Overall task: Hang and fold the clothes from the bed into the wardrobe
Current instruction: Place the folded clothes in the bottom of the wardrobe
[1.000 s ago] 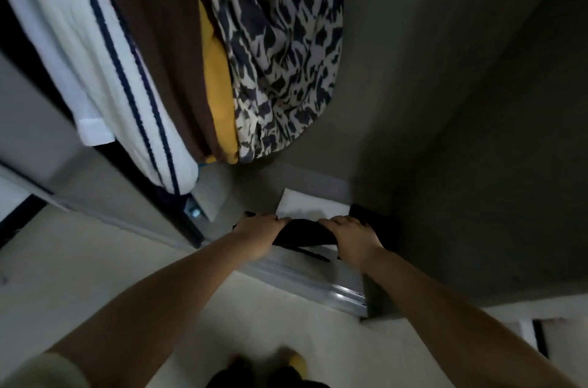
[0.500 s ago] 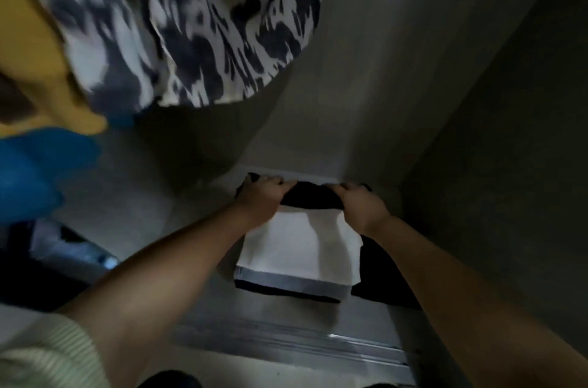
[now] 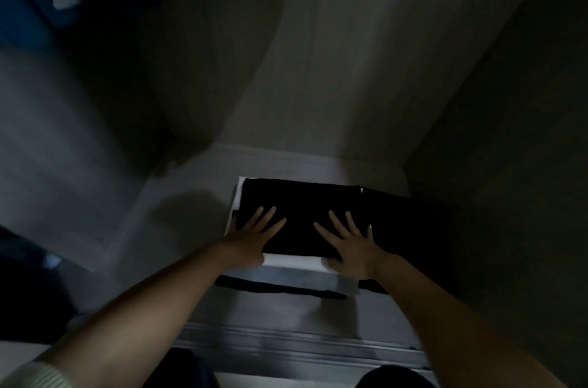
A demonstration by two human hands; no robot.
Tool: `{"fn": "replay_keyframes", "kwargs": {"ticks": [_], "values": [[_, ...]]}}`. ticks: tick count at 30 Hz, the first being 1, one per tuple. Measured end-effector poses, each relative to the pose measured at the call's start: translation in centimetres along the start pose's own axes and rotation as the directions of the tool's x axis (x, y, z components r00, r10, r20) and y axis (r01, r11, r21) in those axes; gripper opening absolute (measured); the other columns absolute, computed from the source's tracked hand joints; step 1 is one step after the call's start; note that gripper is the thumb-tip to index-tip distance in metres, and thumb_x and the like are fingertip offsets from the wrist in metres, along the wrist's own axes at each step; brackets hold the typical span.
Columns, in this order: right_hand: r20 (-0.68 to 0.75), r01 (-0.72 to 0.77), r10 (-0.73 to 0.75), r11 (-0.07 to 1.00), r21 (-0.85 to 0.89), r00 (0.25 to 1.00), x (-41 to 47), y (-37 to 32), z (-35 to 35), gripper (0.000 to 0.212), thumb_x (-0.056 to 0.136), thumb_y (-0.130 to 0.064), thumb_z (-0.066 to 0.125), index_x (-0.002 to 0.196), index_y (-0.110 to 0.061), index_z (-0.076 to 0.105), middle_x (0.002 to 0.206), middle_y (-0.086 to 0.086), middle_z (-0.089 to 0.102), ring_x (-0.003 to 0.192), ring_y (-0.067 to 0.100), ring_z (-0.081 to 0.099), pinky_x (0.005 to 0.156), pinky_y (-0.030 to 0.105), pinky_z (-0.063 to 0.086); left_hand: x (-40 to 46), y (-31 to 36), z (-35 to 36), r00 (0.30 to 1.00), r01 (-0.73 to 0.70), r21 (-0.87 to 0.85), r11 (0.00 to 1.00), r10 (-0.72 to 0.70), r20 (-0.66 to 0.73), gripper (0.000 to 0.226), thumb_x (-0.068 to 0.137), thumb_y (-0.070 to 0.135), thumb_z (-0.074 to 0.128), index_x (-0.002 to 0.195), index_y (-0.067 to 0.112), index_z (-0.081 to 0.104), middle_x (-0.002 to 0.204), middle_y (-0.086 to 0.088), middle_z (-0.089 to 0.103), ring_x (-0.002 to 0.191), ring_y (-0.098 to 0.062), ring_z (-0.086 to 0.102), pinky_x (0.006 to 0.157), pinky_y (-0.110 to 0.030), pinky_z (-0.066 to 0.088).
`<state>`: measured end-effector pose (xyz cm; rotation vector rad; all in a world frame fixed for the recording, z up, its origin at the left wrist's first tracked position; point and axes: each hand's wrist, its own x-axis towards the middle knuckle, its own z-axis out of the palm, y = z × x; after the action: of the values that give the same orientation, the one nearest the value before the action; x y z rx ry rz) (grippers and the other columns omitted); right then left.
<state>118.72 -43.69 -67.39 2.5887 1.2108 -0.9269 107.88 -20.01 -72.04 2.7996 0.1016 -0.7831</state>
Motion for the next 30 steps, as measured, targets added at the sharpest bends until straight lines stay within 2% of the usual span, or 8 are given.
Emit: {"fn": "replay_keyframes", "kwargs": {"ticks": [3, 9, 13, 15, 18, 22, 25, 30], "values": [[0.052, -0.031, 0.031, 0.999, -0.010, 0.998, 0.4, 0.2, 0.6, 0.073, 0.090, -0.073, 0.025, 0.146, -0.049, -0.016, 0.153, -0.009, -0.035, 0.140, 0.028, -0.033, 0.109, 0.066, -0.011, -0.2, 0.1, 0.0, 0.998, -0.011, 0.015, 1.000, 0.010, 0.059, 0.092, 0.090, 0.032, 0.052, 0.146, 0.040, -0.020, 0.151, 0.007, -0.038, 0.138, -0.019, -0.035, 0.110, -0.063, -0.008], [0.088, -0.123, 0.121, 0.992, 0.017, 0.989, -1.3, -1.3, -2.7, 0.062, 0.098, -0.061, 0.016, 0.151, -0.040, -0.008, 0.159, -0.004, -0.020, 0.146, 0.027, -0.020, 0.114, 0.061, -0.004, -1.9, 3.0, -4.8, 0.990, 0.108, -0.009, 0.994, -0.107, 0.091, 0.086, 0.089, 0.066, 0.038, 0.148, 0.036, -0.016, 0.158, 0.003, -0.023, 0.145, -0.022, -0.019, 0.113, -0.061, -0.001], [-0.062, -0.093, 0.101, 0.990, 0.109, 0.993, -7.1, -2.4, -10.4, 0.061, 0.102, -0.051, 0.021, 0.154, -0.027, 0.002, 0.162, 0.006, 0.007, 0.148, 0.028, 0.009, 0.117, 0.049, 0.019, -6.8, 6.4, -13.2, 0.990, 0.066, -0.059, 0.996, -0.072, -0.119, 0.072, 0.095, 0.054, 0.037, 0.152, 0.031, 0.001, 0.160, -0.005, 0.014, 0.145, -0.025, 0.017, 0.115, -0.052, 0.015], [-0.125, -0.064, 0.089, 0.979, 0.194, 0.988, -10.9, -3.5, -15.1, 0.059, 0.103, -0.045, 0.025, 0.155, -0.022, 0.008, 0.157, 0.012, 0.024, 0.139, 0.031, 0.031, 0.109, 0.042, 0.035, -10.0, 8.2, -18.2, 0.956, 0.033, -0.136, 0.990, -0.070, -0.283, 0.064, 0.096, 0.046, 0.042, 0.152, 0.028, 0.016, 0.151, -0.006, 0.035, 0.134, -0.028, 0.040, 0.107, -0.045, 0.033], [-0.226, -0.061, 0.118, 0.967, 0.246, 0.967, -16.0, -5.0, -21.7, 0.054, 0.104, -0.039, 0.031, 0.152, -0.017, 0.021, 0.141, 0.017, 0.046, 0.121, 0.032, 0.050, 0.096, 0.036, 0.044, -14.7, 10.6, -24.7, 0.894, -0.045, -0.240, 0.970, -0.068, -0.444, 0.057, 0.096, 0.034, 0.049, 0.149, 0.022, 0.030, 0.144, -0.009, 0.044, 0.119, -0.033, 0.052, 0.092, -0.037, 0.046], [-0.298, -0.063, 0.145, 0.961, 0.270, 0.944, -22.1, -6.7, -29.4, 0.048, 0.103, -0.038, 0.033, 0.145, -0.016, 0.030, 0.123, 0.019, 0.059, 0.108, 0.033, 0.058, 0.079, 0.034, 0.043, -20.8, 13.6, -32.4, 0.855, -0.158, -0.184, 0.970, 0.041, -0.516, 0.054, 0.097, 0.029, 0.050, 0.147, 0.014, 0.033, 0.135, -0.015, 0.054, 0.115, -0.032, 0.055, 0.091, -0.032, 0.044], [-0.328, -0.091, 0.183, 0.957, 0.277, 0.927, -26.5, -8.0, -34.5, 0.048, 0.102, -0.039, 0.034, 0.147, -0.021, 0.027, 0.121, 0.020, 0.061, 0.108, 0.035, 0.059, 0.085, 0.038, 0.047, -25.0, 15.4, -37.9, 0.864, -0.136, -0.126, 0.983, 0.055, -0.501, 0.056, 0.098, 0.030, 0.046, 0.149, 0.012, 0.028, 0.135, -0.017, 0.053, 0.115, -0.031, 0.055, 0.095, -0.033, 0.043], [-0.358, -0.099, 0.188, 0.962, 0.254, 0.914, -32.8, -9.8, -40.7, 0.051, 0.102, -0.037, 0.034, 0.150, -0.022, 0.024, 0.122, 0.022, 0.061, 0.110, 0.037, 0.059, 0.086, 0.040, 0.046, -31.2, 18.0, -45.1, 0.891, -0.117, -0.159, 0.980, 0.032, -0.453, 0.057, 0.101, 0.029, 0.041, 0.151, 0.011, 0.022, 0.129, -0.018, 0.055, 0.107, -0.033, 0.057, 0.084, -0.033, 0.043]]}}
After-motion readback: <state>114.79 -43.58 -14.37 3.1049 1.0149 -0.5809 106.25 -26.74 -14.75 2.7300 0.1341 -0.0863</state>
